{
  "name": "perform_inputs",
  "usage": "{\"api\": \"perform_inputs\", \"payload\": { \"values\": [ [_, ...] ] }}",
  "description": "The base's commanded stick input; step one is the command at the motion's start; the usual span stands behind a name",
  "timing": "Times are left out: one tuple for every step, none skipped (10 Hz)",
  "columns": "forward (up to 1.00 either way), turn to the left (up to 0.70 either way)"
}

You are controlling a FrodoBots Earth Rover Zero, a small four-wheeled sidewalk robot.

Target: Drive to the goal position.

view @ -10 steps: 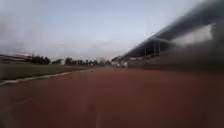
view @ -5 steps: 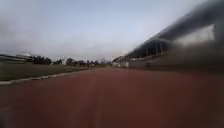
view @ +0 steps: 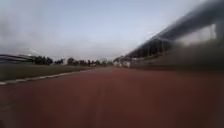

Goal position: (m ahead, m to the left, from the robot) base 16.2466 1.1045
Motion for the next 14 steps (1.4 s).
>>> {"api": "perform_inputs", "payload": {
  "values": [
    [0.7, 0.0],
    [0.7, 0.0],
    [0.7, 0.0],
    [0.7, 0.0],
    [0.7, 0.0],
    [0.7, 0.0],
    [0.7, 0.0],
    [0.7, 0.0],
    [0.7, 0.0],
    [0.7, 0.0],
    [0.7, 0.0],
    [0.7, 0.0],
    [0.7, 0.0],
    [0.7, 0.01]
  ]
}}
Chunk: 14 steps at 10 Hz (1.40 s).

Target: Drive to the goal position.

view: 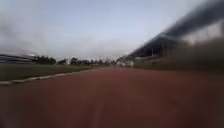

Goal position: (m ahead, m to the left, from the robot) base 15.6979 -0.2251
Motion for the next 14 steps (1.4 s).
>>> {"api": "perform_inputs", "payload": {
  "values": [
    [0.7, -0.04],
    [0.7, -0.14],
    [0.7, -0.32],
    [0.7, -0.34],
    [0.7, -0.34],
    [0.7, -0.33],
    [0.7, -0.19],
    [0.7, 0.03],
    [0.7, 0.01],
    [0.7, 0.0],
    [0.7, 0.0],
    [0.7, 0.0],
    [0.7, -0.02],
    [0.7, -0.04]
  ]
}}
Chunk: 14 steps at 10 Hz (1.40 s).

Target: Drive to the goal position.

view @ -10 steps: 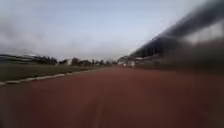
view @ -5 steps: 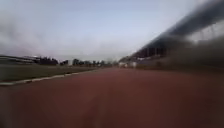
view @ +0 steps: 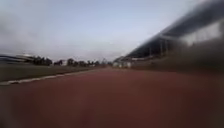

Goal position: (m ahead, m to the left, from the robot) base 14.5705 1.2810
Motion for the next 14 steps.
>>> {"api": "perform_inputs", "payload": {
  "values": [
    [0.7, -0.13],
    [0.7, -0.34],
    [0.7, -0.34],
    [0.7, -0.29],
    [0.7, -0.22],
    [0.7, 0.0],
    [0.7, 0.0],
    [0.7, 0.0],
    [0.7, 0.0],
    [0.7, 0.0],
    [0.7, -0.06],
    [0.7, -0.34],
    [0.7, -0.34],
    [0.7, -0.34]
  ]
}}
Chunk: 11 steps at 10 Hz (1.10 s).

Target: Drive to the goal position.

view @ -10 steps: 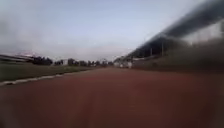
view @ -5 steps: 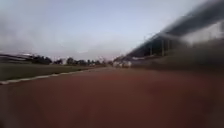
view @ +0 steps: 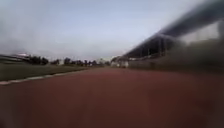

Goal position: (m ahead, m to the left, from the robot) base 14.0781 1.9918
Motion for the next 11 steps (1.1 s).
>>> {"api": "perform_inputs", "payload": {
  "values": [
    [0.7, -0.34],
    [0.7, -0.32],
    [0.7, -0.2],
    [0.7, -0.02],
    [0.7, 0.0],
    [0.7, 0.0],
    [0.7, 0.0],
    [0.7, -0.02],
    [0.7, -0.02],
    [0.7, -0.03],
    [0.7, -0.17]
  ]
}}
